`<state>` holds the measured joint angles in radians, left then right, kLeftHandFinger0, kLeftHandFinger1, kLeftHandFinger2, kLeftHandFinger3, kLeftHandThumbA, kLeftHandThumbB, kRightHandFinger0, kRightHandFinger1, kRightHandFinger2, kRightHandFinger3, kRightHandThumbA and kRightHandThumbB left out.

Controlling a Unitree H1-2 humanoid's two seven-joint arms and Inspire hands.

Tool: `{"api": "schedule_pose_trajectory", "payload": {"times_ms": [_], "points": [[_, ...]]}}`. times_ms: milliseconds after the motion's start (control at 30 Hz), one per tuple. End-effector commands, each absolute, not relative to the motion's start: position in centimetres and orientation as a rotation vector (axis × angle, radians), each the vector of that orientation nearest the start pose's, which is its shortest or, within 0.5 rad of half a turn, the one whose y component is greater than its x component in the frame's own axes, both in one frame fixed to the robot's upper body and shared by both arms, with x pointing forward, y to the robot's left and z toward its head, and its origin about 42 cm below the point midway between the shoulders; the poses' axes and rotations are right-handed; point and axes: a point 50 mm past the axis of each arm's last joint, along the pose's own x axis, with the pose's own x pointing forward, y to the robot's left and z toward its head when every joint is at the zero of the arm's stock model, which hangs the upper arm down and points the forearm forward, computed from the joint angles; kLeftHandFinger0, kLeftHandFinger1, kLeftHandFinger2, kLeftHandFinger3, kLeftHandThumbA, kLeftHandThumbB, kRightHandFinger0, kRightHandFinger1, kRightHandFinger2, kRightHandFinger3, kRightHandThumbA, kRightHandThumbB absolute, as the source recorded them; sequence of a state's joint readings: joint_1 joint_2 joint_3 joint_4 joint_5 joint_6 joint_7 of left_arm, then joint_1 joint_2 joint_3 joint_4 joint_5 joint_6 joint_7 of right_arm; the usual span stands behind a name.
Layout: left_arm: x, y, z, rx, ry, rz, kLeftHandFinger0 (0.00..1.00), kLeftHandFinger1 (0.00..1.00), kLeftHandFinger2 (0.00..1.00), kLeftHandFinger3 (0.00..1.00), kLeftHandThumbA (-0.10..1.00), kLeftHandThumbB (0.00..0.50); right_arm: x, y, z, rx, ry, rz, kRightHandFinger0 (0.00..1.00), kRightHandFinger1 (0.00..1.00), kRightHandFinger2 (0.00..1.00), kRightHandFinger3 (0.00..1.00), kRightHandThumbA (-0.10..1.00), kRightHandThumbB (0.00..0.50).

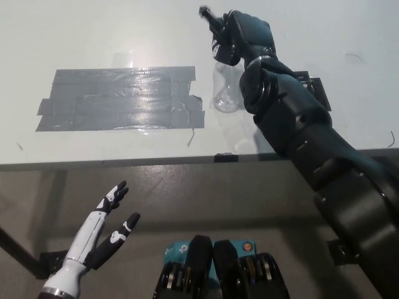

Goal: The robot grabs the black lid of the spray bottle on the desk and places it on the black area of the desk

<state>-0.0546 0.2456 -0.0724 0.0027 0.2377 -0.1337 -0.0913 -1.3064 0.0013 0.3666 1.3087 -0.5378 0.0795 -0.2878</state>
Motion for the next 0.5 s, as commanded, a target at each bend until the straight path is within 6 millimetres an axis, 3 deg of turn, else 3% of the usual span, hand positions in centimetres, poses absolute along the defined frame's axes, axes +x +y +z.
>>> {"api": "schedule_pose_trajectory", "payload": {"times_ms": [0, 100, 167, 233, 367, 467], "points": [[30.3, 26.1, 13.2, 0.501, -0.218, -0.221, 1.00, 1.00, 1.00, 1.00, 0.86, 0.172, 57.9, -5.6, 35.8, -1.005, -0.334, 0.004, 0.00, 0.00, 0.28, 0.36, 0.28, 0.161], [30.4, 26.1, 13.3, 0.500, -0.218, -0.223, 1.00, 1.00, 1.00, 1.00, 0.84, 0.160, 57.9, -5.5, 36.5, -0.994, -0.361, -0.001, 0.00, 0.00, 0.21, 0.22, 0.27, 0.162], [30.5, 26.0, 13.4, 0.501, -0.221, -0.227, 1.00, 1.00, 1.00, 1.00, 0.84, 0.159, 58.0, -5.5, 37.1, -0.992, -0.366, -0.003, 0.00, 0.00, 0.21, 0.21, 0.27, 0.161], [30.4, 25.9, 13.5, 0.505, -0.219, -0.230, 0.98, 1.00, 1.00, 1.00, 0.83, 0.161, 58.0, -5.5, 38.0, -0.976, -0.375, 0.000, 0.00, 0.02, 0.28, 0.24, 0.27, 0.162], [30.6, 26.0, 13.6, 0.511, -0.216, -0.232, 0.99, 1.00, 1.00, 1.00, 0.82, 0.153, 58.2, -5.9, 40.8, -0.886, -0.394, 0.012, 0.00, 0.05, 0.33, 0.27, 0.27, 0.170], [30.7, 26.0, 13.6, 0.515, -0.219, -0.230, 0.97, 1.00, 1.00, 1.00, 0.84, 0.171, 58.3, -6.3, 42.9, -0.818, -0.392, 0.029, 0.00, 0.00, 0.19, 0.17, 0.31, 0.186]]}}
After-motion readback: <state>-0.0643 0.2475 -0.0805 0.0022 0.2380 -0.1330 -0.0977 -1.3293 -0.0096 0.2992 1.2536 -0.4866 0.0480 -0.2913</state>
